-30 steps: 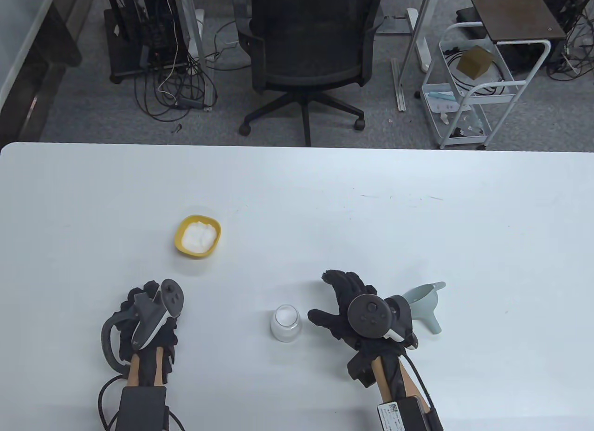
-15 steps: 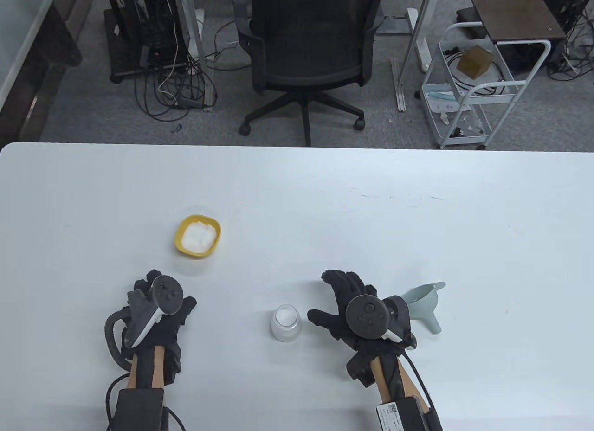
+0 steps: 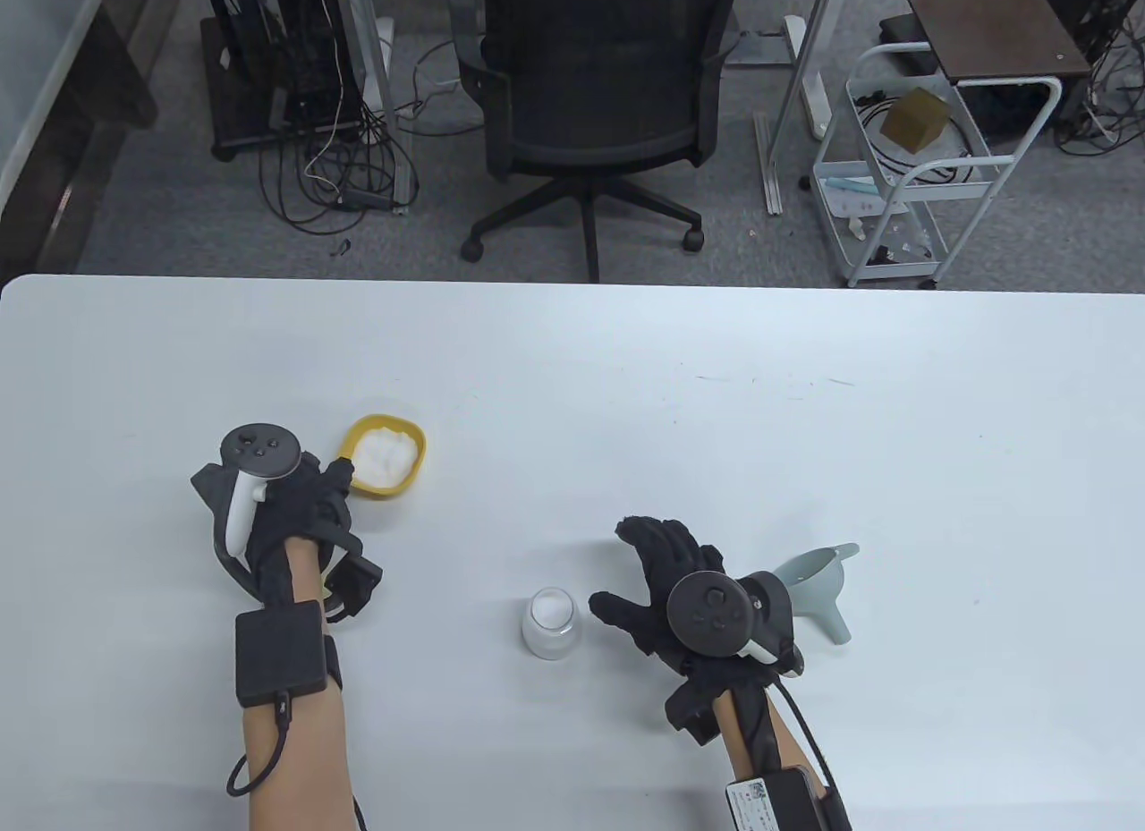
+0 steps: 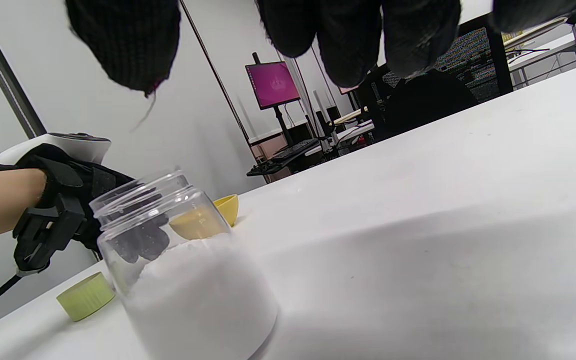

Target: Unscrew the press dispenser and pour salt into it

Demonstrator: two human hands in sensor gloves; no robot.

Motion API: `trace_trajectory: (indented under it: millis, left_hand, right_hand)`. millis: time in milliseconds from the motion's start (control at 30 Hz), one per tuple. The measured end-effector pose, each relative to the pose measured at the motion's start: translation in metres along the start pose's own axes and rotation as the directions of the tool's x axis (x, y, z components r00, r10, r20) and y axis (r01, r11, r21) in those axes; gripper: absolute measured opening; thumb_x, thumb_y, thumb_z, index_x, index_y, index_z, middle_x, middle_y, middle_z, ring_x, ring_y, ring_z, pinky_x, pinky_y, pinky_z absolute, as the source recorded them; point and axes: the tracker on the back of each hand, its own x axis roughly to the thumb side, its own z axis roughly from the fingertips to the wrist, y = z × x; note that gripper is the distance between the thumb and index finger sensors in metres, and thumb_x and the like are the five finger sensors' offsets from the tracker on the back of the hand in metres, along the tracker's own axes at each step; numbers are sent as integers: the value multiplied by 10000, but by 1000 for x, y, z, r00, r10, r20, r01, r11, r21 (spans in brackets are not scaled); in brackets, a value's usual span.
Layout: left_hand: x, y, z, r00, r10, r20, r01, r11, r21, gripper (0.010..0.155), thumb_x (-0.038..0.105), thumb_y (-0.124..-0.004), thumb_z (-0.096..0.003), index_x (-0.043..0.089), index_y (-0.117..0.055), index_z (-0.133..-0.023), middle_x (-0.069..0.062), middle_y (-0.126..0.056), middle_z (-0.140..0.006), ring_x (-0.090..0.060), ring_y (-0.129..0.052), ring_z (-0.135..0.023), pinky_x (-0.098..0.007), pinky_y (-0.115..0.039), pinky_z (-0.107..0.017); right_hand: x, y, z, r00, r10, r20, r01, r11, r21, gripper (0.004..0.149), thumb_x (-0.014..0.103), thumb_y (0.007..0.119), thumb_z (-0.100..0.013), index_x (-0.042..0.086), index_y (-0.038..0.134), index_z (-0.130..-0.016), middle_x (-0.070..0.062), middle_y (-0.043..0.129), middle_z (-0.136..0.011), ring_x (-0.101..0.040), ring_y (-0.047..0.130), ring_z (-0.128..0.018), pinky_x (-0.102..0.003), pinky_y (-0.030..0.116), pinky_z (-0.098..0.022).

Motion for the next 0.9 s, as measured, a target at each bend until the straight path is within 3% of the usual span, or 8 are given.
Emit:
trace_trajectory:
  millis: [133, 500, 633, 800, 900]
  left_hand:
    - [3, -4, -15, 998, -37, -51, 33, 997, -76, 760, 469, -605, -666, -49, -461, -1203, -309, -853, -1008, -380, -997, -791, -540, -826, -602]
    - [1, -12, -31, 997, -37, -73, 36, 999, -9, 636, 433, -669, -653, 20, -619, -1134, -108, -979, -813, -213, -1052, -637, -466, -876, -546]
    - [-4, -12, -29, 996, 47, -69, -49, 999, -19, 632, 416, -715, -653, 12, -627, -1131, -140, -979, -813, -232, -1047, -634, -481, -870, -545]
    - [-6, -13, -19, 989, 109, -96, -105, 993, 45, 670, 420, -774, -631, -12, -636, -1123, -122, -967, -795, -225, -1044, -607, -485, -878, -524]
    - [-5, -14, -9, 986, 149, -77, -148, 989, 19, 625, 392, -763, -643, -15, -659, -1106, -122, -960, -809, -233, -1051, -614, -483, -889, -523]
  right_hand:
    - [0, -1, 0, 1000, 10, -3, -10, 1000, -9, 880, 510, 733, -568, -67, 418, -1153, -382, 549, -1115, -658, 529, -962, -838, 446, -586]
    - [0, 0, 0, 999, 53, -8, -53, 999, -12, 865, 505, 725, -575, -64, 425, -1153, -379, 558, -1112, -654, 537, -962, -838, 445, -584]
    - [0, -1, 0, 998, 62, -8, -62, 998, -25, 856, 503, 723, -577, -60, 430, -1151, -377, 561, -1112, -651, 539, -962, -837, 446, -584]
    - [-2, -5, 1, 998, 60, -9, -61, 997, -55, 842, 500, 718, -582, -56, 438, -1149, -370, 570, -1109, -645, 549, -962, -834, 451, -584]
    - [-2, -5, 1, 998, 57, -7, -57, 997, -60, 839, 502, 714, -583, -56, 441, -1149, -372, 573, -1108, -642, 554, -962, -834, 451, -585]
